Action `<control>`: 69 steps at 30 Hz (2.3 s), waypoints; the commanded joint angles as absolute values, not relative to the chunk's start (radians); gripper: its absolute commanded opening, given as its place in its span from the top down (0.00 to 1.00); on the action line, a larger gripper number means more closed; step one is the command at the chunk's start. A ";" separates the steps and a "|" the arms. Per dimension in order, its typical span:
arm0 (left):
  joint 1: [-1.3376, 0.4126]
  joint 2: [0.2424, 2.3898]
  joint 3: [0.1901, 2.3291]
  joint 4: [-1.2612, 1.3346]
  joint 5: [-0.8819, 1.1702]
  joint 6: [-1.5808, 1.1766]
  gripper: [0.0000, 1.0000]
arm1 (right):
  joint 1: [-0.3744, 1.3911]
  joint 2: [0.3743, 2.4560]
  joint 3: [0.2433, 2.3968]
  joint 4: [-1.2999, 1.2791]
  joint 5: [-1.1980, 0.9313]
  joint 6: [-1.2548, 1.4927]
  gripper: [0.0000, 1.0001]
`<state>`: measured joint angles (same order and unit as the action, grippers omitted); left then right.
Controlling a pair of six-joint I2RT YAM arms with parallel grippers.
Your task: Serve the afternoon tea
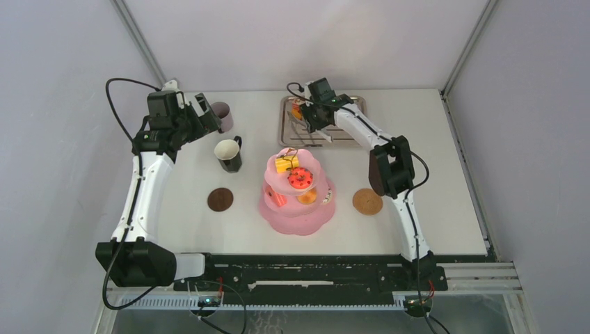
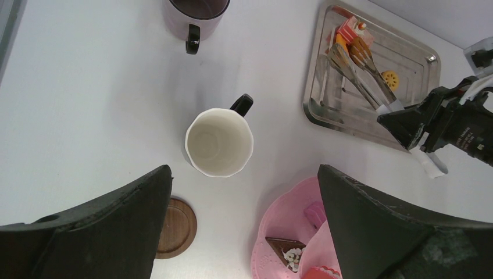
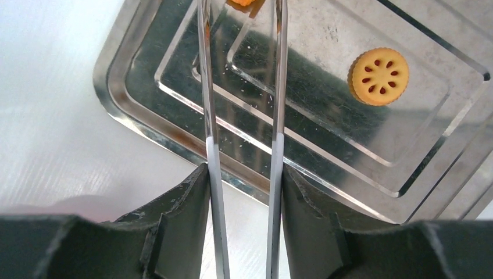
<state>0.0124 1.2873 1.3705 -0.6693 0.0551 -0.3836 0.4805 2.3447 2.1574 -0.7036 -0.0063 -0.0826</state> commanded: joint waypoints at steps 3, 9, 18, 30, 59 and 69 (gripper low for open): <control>0.010 1.258 1.421 -0.660 0.047 -0.361 0.00 | 0.482 2.367 2.231 -0.693 0.012 -0.080 0.51; 0.009 1.255 1.418 -0.663 0.045 -0.355 0.00 | 0.476 2.320 2.189 -0.689 -0.022 -0.075 0.63; 0.008 1.266 1.412 -0.663 0.055 -0.344 0.00 | 0.442 2.131 2.004 -0.676 -0.092 -0.032 0.72; 0.010 1.248 1.374 -0.621 0.152 -0.347 0.00 | 0.405 1.887 1.688 -0.603 -0.102 0.106 0.75; 0.010 1.036 1.208 -0.617 0.267 -0.323 0.00 | 0.539 1.102 1.079 -0.842 0.157 0.293 0.74; 0.010 0.985 1.179 -0.615 0.265 -0.325 0.00 | 0.790 0.936 1.021 -1.031 0.211 0.486 0.74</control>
